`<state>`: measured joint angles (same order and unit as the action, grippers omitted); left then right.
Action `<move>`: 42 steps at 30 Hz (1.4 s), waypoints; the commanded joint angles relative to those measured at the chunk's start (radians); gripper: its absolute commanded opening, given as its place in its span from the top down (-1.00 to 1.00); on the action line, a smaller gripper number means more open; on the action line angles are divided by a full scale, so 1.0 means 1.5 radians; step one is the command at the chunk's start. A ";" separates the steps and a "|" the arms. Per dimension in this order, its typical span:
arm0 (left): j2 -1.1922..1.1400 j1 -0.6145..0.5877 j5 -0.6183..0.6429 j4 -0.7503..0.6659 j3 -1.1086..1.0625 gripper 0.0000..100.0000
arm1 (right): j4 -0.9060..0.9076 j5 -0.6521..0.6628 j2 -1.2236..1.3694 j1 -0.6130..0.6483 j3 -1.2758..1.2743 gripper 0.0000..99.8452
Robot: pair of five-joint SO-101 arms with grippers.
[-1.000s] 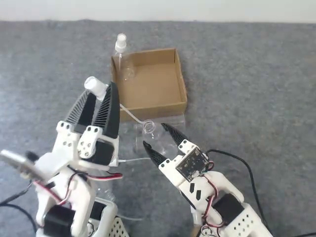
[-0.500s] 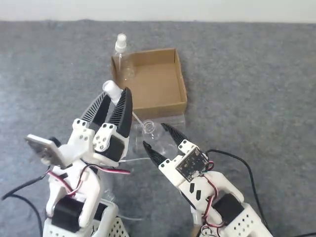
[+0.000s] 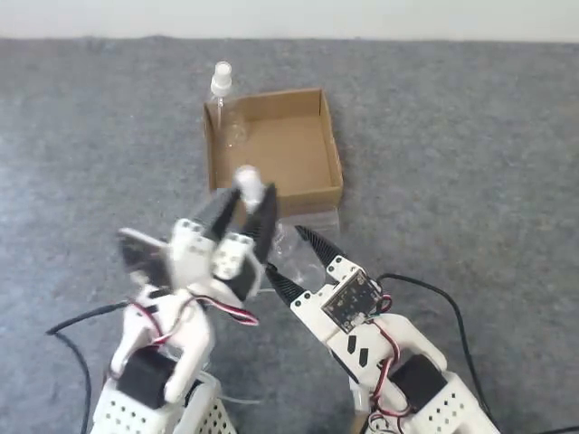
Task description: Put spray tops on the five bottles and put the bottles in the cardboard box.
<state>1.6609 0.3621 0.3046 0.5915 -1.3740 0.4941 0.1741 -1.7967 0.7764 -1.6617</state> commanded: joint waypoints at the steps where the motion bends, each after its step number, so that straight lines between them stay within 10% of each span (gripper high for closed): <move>1: 0.012 0.024 -0.026 -0.035 -0.003 0.98 | -0.018 0.009 -0.012 0.004 -0.014 0.99; 29: 0.016 0.021 -0.030 0.007 -0.039 0.97 | -0.037 0.006 -0.013 -0.013 -0.013 0.99; 42: 0.017 0.020 -0.026 0.041 -0.035 0.65 | -0.066 0.005 -0.013 -0.065 -0.014 0.99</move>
<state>1.6686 0.3943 0.2662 0.6483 -1.4415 0.4373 0.1757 -1.7952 0.7165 -1.6617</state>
